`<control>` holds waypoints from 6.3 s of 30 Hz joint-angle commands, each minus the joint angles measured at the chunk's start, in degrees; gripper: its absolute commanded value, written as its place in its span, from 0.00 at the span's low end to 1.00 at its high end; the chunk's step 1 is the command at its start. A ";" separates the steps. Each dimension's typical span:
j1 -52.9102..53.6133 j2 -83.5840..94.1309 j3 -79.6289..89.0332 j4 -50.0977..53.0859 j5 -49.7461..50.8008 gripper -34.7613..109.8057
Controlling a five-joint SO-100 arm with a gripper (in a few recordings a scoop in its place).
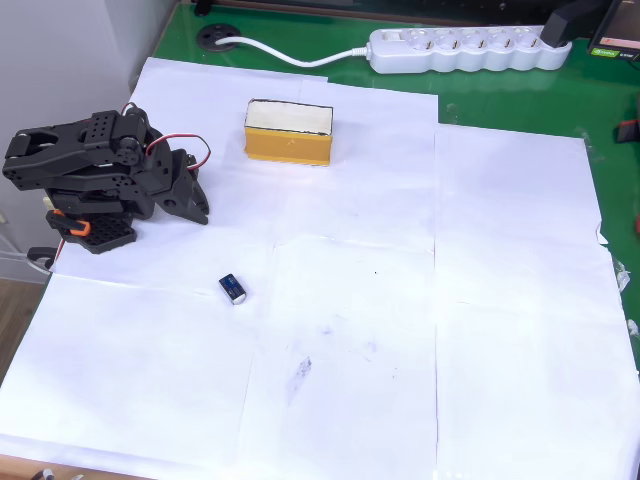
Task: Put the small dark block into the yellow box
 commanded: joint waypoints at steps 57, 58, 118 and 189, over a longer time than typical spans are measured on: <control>23.38 78.22 66.36 -1.23 15.73 0.33; 24.08 78.31 66.45 -1.76 15.82 0.33; 37.97 92.81 55.90 -22.41 1.93 0.38; -25.31 76.90 97.21 4.57 31.64 0.24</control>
